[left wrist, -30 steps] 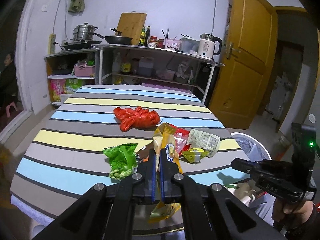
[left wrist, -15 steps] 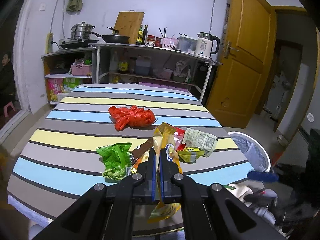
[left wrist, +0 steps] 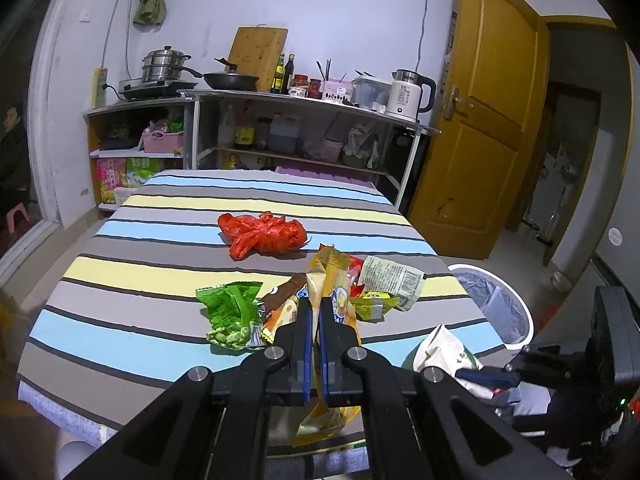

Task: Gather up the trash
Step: 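Lift both bags off the table and carry them toward the white bin, then open the left gripper over the bin while the right gripper releases the white bag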

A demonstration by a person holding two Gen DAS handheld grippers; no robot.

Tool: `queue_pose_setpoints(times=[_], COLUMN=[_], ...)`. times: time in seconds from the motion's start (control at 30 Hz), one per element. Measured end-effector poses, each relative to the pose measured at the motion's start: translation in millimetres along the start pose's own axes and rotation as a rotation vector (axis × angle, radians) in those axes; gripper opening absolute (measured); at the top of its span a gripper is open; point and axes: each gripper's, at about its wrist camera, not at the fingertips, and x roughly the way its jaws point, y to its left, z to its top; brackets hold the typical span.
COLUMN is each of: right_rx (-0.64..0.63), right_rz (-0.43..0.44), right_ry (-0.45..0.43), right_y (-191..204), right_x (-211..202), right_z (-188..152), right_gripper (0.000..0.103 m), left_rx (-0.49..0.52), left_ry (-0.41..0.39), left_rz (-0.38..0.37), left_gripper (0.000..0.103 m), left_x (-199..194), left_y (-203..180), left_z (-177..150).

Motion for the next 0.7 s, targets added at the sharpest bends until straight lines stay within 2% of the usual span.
queue_pose_setpoints(times=[0.37, 0.7], right_rx=[0.155, 0.306], right_rz=[-0.038, -0.15], right_ry=[-0.093, -0.125], right_y=[-22.8, -64.9], right_x=[-18.3, -34.9], right_z=[9.6, 0.1], right_gripper=[0.017, 0.017], left_rx=[0.026, 0.086], left_ry=[-0.005, -0.027], left_rz=[-0.047, -0.152], left_gripper=[0.003, 0.003], left_x=[1.7, 23.3], left_y=[-14.6, -65.8], left_z=[11.5, 41.0])
